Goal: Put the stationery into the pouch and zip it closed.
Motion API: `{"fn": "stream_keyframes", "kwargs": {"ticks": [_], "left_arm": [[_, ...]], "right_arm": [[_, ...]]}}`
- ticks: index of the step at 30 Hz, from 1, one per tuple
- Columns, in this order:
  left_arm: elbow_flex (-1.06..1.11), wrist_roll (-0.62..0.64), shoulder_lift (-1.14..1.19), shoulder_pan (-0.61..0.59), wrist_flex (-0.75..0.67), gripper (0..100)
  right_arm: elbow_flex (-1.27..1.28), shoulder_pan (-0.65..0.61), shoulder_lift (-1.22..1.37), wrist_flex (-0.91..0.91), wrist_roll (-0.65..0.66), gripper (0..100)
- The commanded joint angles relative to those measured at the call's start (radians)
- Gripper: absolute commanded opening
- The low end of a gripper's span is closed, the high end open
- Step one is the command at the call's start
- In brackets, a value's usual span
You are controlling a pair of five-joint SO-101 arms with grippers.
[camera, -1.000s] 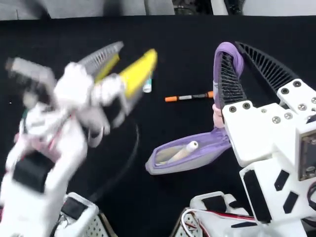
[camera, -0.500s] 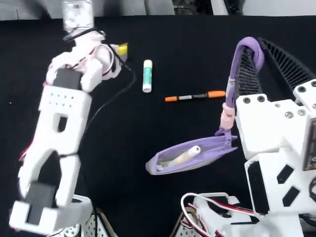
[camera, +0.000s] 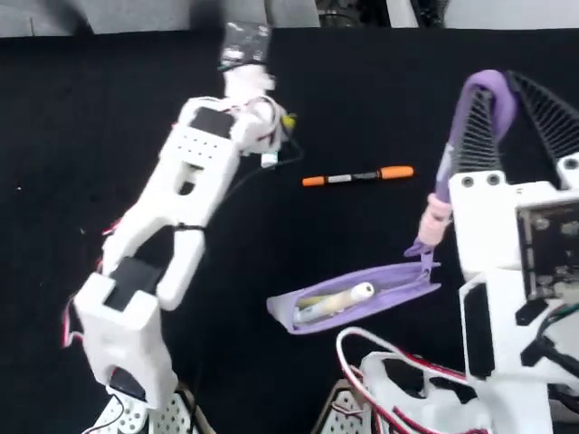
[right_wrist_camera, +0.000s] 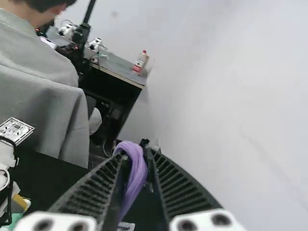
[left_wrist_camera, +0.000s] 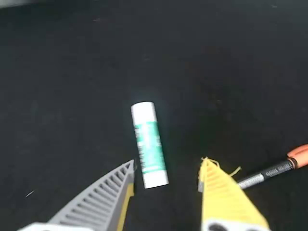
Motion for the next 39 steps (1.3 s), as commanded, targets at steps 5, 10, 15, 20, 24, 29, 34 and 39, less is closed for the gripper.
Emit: {"fn": "stream_keyframes", "kwargs": {"ticks": [5,10,15,20,24,29,34,39], "left_arm": [[-0.151,-0.052,0.083,0.050,0.006,22],[-0.173,0.120,-0.046,-0.027,0.008,22],[-0.180,0.207,-0.307,-0.064,0.146,22],[-0.171,0.153,-0.588,-0.001,0.292,22],[-0.170,0.077,-0.735,0.139,0.416,22],[-0.170,-0.032,-0.792,0.294,0.531,22],[-0.170,-0.218,-0.792,0.364,0.611,22],[-0.180,-0.351,-0.802,0.395,0.677,22]], "right_arm": [[-0.022,0.081,0.012,-0.023,0.002,1.1],[-0.022,0.081,0.013,-0.023,0.002,1.1],[-0.022,0.081,0.027,-0.023,0.002,1.1],[-0.024,0.081,0.119,-0.055,-0.029,1.2],[-0.031,0.081,0.200,-0.080,-0.054,1.2],[-0.062,0.055,0.231,-0.072,-0.054,1.2],[-0.067,0.051,0.226,-0.061,-0.054,1.2],[-0.067,0.051,0.226,-0.061,-0.051,1.2]]}}
